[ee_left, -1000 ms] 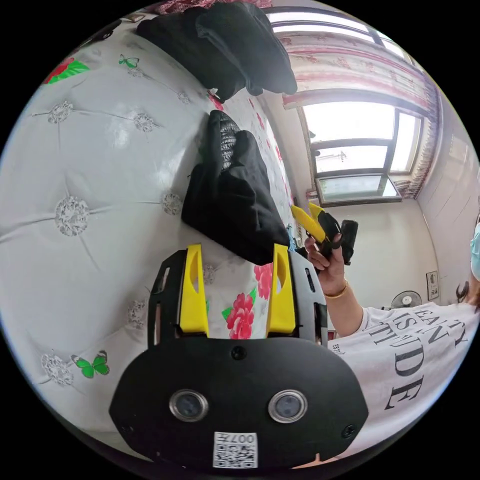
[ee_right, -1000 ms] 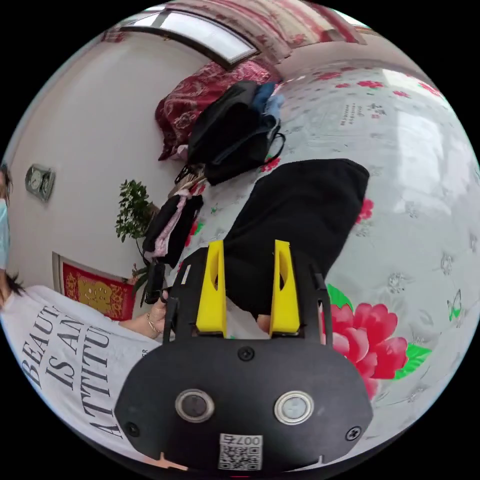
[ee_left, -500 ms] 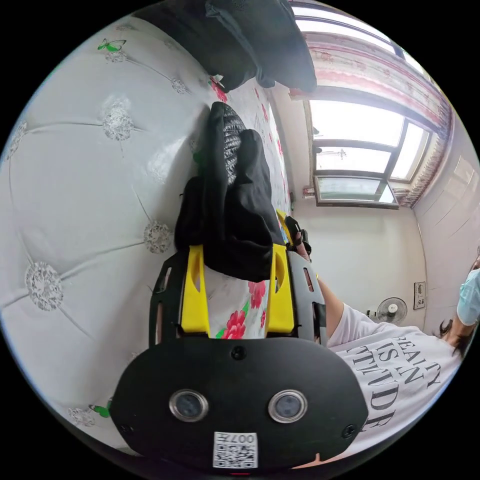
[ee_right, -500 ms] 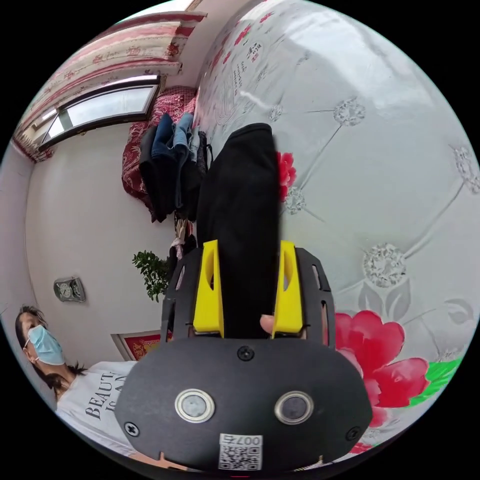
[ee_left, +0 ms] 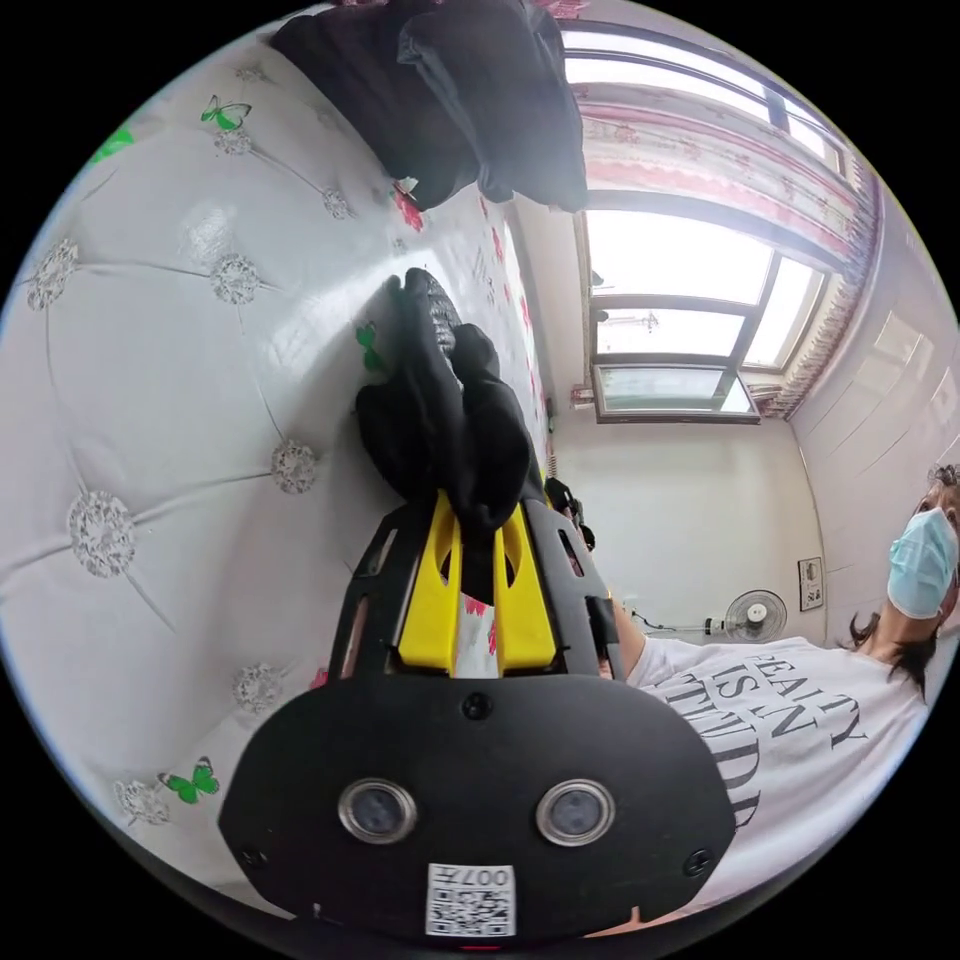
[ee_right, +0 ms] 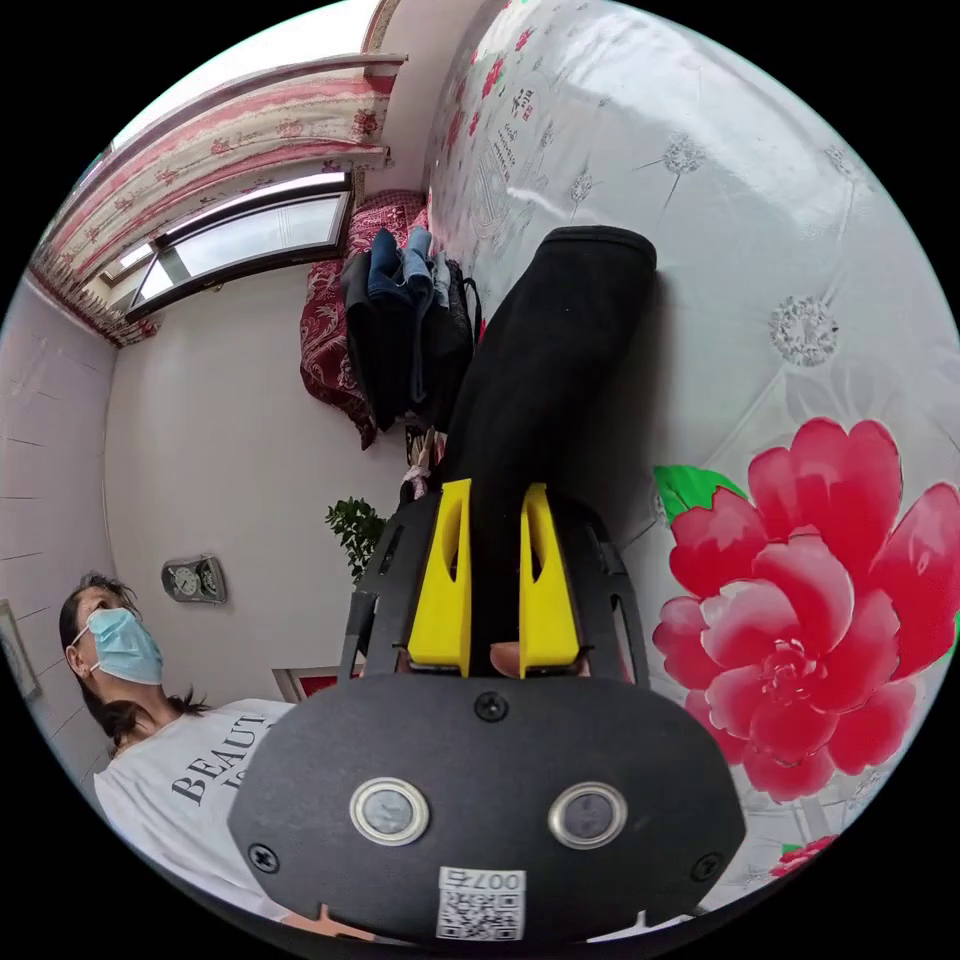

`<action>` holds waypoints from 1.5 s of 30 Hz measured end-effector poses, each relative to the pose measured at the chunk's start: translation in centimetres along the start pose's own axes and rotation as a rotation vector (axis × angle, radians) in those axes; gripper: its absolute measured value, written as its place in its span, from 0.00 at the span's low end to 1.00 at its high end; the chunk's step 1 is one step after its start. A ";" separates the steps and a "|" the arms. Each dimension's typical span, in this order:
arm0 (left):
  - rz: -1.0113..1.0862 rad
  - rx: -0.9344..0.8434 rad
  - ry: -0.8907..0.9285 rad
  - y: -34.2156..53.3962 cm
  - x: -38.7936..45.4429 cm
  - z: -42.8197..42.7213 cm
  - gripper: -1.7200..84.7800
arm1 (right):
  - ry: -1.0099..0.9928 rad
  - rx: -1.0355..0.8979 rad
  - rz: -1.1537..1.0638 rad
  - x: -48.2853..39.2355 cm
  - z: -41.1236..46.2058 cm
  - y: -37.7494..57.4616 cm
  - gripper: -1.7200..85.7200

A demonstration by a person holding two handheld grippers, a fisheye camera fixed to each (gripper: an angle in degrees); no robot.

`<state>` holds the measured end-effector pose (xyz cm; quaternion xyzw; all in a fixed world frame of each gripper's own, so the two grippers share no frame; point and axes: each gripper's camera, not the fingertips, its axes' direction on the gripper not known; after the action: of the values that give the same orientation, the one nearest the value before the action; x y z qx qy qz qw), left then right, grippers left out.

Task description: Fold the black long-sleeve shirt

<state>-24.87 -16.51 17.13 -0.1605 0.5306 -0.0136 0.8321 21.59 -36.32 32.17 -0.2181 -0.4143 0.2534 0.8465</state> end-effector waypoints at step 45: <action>0.321 -0.106 -0.800 -5.8 6.4 22.5 0.10 | 1.132 0.348 -0.614 -11.6 20.8 -18.1 0.10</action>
<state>-1.27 -17.59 21.75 -0.1109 0.1845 0.2066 0.9545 3.09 -54.13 47.46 -0.0499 0.0974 -0.0897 0.9899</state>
